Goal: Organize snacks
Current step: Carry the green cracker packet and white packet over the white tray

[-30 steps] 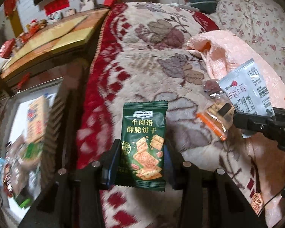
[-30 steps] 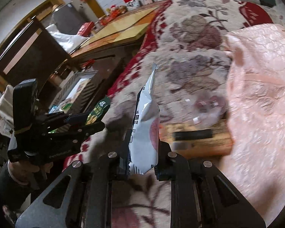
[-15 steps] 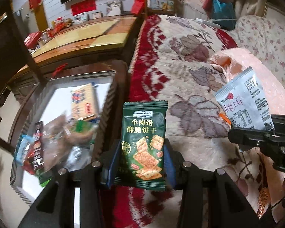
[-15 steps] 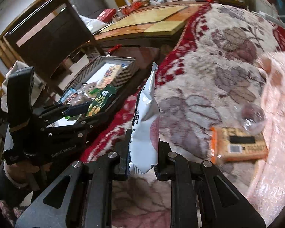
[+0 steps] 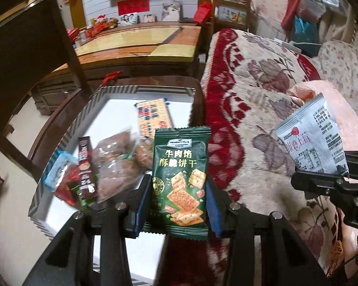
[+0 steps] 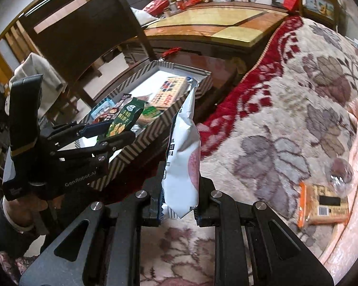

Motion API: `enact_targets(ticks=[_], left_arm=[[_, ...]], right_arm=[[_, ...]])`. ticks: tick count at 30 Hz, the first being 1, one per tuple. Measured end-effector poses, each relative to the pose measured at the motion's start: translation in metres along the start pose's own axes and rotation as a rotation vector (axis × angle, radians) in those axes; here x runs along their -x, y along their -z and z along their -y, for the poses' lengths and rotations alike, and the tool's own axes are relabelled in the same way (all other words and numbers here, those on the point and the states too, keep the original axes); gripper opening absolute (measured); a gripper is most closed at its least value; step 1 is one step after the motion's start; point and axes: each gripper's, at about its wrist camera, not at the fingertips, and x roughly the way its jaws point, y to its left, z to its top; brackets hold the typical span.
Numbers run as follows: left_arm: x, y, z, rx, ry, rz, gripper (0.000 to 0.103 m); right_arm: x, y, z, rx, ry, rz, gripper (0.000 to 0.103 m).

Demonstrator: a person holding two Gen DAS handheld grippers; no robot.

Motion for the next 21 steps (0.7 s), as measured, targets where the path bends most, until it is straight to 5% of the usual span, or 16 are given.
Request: enact_targets(ticks=[21], left_arm=[[-0.006,0.009,-0.070,0.149,-0.060,-0.018,0.045]], right_arm=[[-0.055,-0.043,-0.063,0.135,-0.040,-0.080,0.017]])
